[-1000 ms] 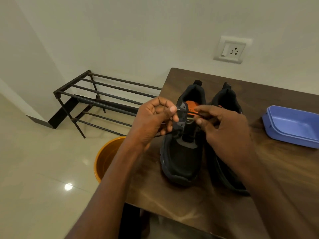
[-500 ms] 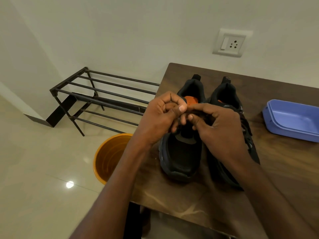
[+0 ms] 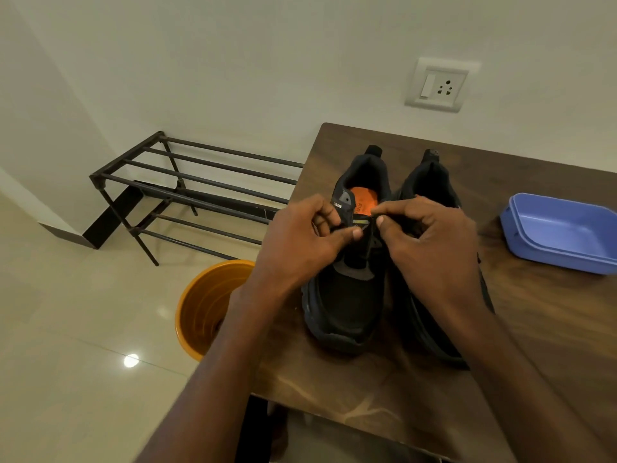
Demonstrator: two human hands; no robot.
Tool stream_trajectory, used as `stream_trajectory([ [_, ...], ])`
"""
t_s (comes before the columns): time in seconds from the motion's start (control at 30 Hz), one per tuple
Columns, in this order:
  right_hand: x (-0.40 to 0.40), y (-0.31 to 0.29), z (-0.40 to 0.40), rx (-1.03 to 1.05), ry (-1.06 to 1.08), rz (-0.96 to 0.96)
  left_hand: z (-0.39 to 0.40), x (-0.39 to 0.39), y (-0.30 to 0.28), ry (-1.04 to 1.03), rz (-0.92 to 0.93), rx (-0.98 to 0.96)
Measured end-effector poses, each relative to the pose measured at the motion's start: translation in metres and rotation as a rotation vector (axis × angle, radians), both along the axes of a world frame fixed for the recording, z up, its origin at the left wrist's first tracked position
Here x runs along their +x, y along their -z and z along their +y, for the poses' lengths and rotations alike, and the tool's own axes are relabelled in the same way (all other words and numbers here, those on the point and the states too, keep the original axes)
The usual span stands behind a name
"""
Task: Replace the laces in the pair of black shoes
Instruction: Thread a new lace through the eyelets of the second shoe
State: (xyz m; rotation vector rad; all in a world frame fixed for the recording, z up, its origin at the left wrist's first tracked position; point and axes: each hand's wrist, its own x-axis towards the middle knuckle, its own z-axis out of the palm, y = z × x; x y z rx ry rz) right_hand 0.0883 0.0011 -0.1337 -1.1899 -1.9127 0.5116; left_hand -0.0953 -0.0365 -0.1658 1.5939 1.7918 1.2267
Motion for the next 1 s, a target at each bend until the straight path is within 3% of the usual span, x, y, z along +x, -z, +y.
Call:
stream_trajectory([
  [0.23,-0.002,0.004,-0.003,-0.020,-0.047,-0.258,-0.004,0.003,-0.003,-0.085,0.052,-0.053],
  [0.6,-0.008,0.008,-0.004,-0.087,-0.023,-0.233,-0.012,-0.002,-0.005,-0.085,-0.039,-0.066],
  [1.0,-0.015,0.017,-0.007,-0.095,0.018,-0.250,-0.012,-0.011,-0.003,0.015,0.025,-0.053],
])
